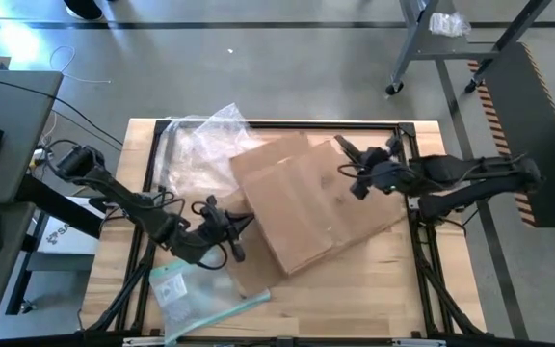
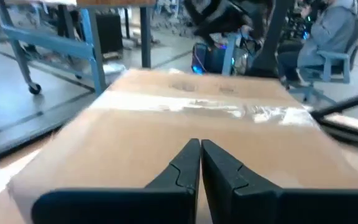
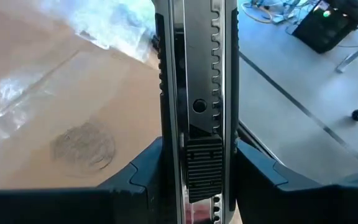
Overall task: Unpack boxes
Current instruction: Break down cardboard box until it is fully flat
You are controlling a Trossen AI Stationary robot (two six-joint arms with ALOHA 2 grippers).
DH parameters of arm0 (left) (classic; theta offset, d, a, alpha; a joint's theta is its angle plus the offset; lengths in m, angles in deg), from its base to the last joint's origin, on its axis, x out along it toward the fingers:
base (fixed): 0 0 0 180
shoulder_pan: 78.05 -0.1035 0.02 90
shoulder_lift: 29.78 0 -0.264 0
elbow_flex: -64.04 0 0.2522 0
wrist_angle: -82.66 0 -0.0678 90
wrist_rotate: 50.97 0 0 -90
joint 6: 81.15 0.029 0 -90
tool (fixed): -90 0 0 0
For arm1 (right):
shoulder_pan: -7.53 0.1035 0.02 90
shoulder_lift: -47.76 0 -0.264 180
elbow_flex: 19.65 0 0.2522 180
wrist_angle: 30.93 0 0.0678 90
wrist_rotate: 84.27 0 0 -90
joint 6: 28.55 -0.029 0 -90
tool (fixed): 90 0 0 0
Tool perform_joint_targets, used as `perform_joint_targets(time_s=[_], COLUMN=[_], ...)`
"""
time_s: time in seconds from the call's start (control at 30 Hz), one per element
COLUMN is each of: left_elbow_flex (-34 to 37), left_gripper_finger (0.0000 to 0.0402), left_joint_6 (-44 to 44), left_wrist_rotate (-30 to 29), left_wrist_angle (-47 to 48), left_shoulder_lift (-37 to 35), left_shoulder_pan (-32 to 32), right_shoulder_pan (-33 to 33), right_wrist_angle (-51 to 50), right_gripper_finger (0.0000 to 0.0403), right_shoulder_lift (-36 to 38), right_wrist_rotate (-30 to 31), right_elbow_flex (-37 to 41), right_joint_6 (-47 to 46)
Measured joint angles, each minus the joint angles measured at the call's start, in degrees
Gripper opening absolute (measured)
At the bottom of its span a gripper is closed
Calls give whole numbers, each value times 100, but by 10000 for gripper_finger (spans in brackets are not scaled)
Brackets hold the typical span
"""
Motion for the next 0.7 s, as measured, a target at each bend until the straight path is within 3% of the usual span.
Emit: perform_joint_targets(time_s=[0.23,0.37,0.47,0.6,0.7], left_elbow_flex=[0,-13,-15,-19,-19], left_gripper_finger=[0,0,0,0,0], left_joint_6=[-190,164,254,174,-54], left_wrist_rotate=[38,214,872,2424,3075], left_wrist_angle=[1,0,-19,-36,-45], left_shoulder_lift=[115,26,21,109,296], left_shoulder_pan=[60,-300,-669,-997,-1003], right_shoulder_pan=[-370,-331,-551,-1135,-1692], right_wrist_angle=[500,1058,1601,3103,4473], right_gripper_finger=[124,124,124,124,124], right_shoulder_lift=[-325,-417,-617,-1043,-1546], right_wrist_rotate=[-714,-919,-903,-967,-1490], right_elbow_flex=[582,846,1196,1571,1628], right_joint_6=[14,19,139,979,1878])
